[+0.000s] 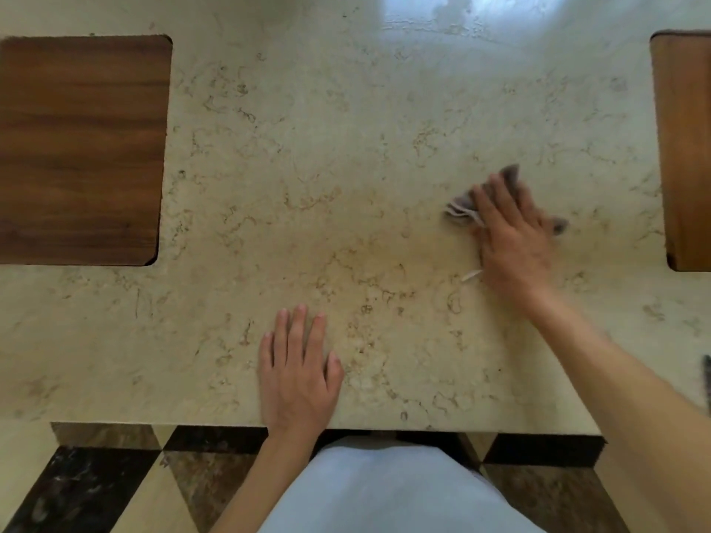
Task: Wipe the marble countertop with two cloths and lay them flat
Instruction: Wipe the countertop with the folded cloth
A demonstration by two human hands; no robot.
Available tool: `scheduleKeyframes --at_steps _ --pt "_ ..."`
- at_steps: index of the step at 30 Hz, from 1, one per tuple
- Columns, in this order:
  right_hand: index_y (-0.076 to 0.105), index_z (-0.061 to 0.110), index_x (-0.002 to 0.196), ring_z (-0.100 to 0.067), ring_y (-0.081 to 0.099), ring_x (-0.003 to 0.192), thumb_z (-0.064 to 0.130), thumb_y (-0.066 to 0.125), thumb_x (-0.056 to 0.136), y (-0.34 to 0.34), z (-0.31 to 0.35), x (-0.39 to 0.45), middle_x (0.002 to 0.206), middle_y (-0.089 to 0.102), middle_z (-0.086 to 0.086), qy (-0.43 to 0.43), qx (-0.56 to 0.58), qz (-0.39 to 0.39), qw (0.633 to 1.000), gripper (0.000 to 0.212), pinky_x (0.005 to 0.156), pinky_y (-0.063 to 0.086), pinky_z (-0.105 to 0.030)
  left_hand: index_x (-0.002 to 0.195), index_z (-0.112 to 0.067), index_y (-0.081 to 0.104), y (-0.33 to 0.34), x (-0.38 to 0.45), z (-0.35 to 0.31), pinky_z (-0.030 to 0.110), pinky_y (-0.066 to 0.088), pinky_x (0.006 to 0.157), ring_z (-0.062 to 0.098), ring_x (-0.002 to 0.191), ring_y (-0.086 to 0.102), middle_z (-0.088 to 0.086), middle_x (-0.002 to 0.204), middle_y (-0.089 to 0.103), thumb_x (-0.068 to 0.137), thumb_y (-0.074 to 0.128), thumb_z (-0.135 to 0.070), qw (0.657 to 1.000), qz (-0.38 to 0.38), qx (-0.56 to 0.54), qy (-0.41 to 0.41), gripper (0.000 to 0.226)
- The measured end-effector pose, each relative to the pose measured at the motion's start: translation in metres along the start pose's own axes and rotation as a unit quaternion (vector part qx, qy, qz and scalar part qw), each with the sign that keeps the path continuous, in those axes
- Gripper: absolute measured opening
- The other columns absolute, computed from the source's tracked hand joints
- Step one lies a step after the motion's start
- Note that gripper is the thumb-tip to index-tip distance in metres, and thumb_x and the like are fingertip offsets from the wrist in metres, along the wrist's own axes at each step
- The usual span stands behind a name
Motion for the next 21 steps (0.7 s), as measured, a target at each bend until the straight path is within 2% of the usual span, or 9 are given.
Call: scheduleKeyframes --at_steps 2,4,7,9,11,13,15,17,21 --pt "0.021 0.029 0.160 -0.028 0.004 0.157 0.046 0.025 0.107 -0.016 -0.048 -0.002 0.171 0.008 0.001 0.138 -0.013 -0.022 0.990 0.057 0.124 0.015 -0.058 0.156 -0.017 0.029 -0.001 0.001 -0.002 0.051 0.020 0.123 0.031 0.153 0.022 0.011 0.165 0.027 0.098 0.035 -0.040 1.000 0.005 0.004 0.001 0.062" --pt "0.021 0.024 0.160 -0.033 0.007 0.156 0.041 0.029 0.108 -0.022 -0.058 0.000 0.171 0.008 0.000 0.239 -0.019 -0.033 0.970 0.055 0.121 0.016 -0.060 0.155 -0.016 0.031 -0.002 0.001 -0.002 0.052 0.020 0.123 0.032 0.153 0.023 0.012 0.164 0.029 0.098 0.035 -0.040 1.000 0.005 0.006 -0.001 0.062" --pt "0.021 0.025 0.161 -0.034 0.008 0.156 0.037 0.032 0.108 -0.008 0.007 -0.003 0.171 0.008 0.000 0.270 0.000 -0.061 0.961 0.055 0.120 0.018 -0.059 0.153 -0.014 0.035 -0.003 0.002 -0.003 0.053 0.023 0.122 0.033 0.153 0.024 0.013 0.163 0.032 0.099 0.034 -0.039 1.000 0.009 0.010 -0.001 0.060" --pt "0.023 0.028 0.160 -0.032 0.008 0.156 0.035 0.038 0.108 0.012 0.069 -0.023 0.171 0.011 0.000 0.164 0.024 -0.057 0.984 0.055 0.119 0.020 -0.054 0.152 -0.014 0.038 -0.003 0.002 -0.003 0.054 0.025 0.120 0.035 0.151 0.027 0.014 0.161 0.034 0.099 0.034 -0.038 1.000 0.006 0.007 0.006 0.058" --pt "0.037 0.027 0.155 -0.033 0.017 0.155 0.034 0.048 0.104 0.037 0.125 -0.053 0.167 0.027 0.000 -0.020 0.033 -0.030 0.999 0.053 0.115 0.030 -0.052 0.150 -0.014 0.039 -0.002 0.002 -0.002 0.056 0.028 0.118 0.036 0.149 0.030 0.016 0.159 0.038 0.098 0.037 -0.037 1.000 -0.001 0.013 0.005 0.058" --pt "0.046 0.028 0.150 -0.029 0.026 0.153 0.032 0.053 0.101 0.047 0.146 -0.076 0.163 0.037 0.003 -0.211 0.011 0.014 0.977 0.050 0.109 0.036 -0.048 0.148 -0.013 0.042 -0.003 0.003 -0.004 0.057 0.030 0.115 0.037 0.147 0.033 0.017 0.157 0.040 0.096 0.041 -0.035 1.000 -0.008 0.012 -0.013 0.056" --pt "0.047 0.031 0.149 -0.025 0.030 0.152 0.031 0.053 0.102 0.045 0.120 -0.073 0.161 0.039 0.006 -0.272 0.005 0.025 0.962 0.047 0.107 0.038 -0.045 0.145 -0.012 0.045 -0.007 0.003 -0.017 0.058 0.031 0.112 0.038 0.145 0.036 0.019 0.155 0.041 0.094 0.044 -0.033 1.000 -0.017 0.003 -0.015 0.055" --pt "0.047 0.030 0.150 -0.027 0.034 0.150 0.033 0.052 0.102 0.037 0.071 -0.065 0.160 0.041 0.004 -0.216 -0.014 -0.005 0.976 0.048 0.103 0.040 -0.045 0.144 -0.011 0.047 -0.007 0.000 -0.041 0.058 0.031 0.111 0.038 0.144 0.039 0.020 0.155 0.042 0.093 0.048 -0.030 0.999 -0.022 -0.005 0.043 0.054" --pt "0.042 0.027 0.152 -0.032 0.029 0.151 0.035 0.041 0.099 -0.003 -0.057 -0.068 0.163 0.036 -0.001 0.037 -0.037 -0.032 0.998 0.054 0.104 0.038 -0.049 0.146 -0.014 0.047 -0.003 -0.001 -0.109 0.058 0.031 0.115 0.034 0.147 0.037 0.017 0.157 0.041 0.094 0.046 -0.032 0.987 -0.004 -0.038 0.154 0.055"
Point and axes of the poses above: each hand's wrist, its own x-axis towards the middle knuckle, its own y-axis out of the palm, z = x × y, the point moved 1 cm from there along x, towards the middle knuckle
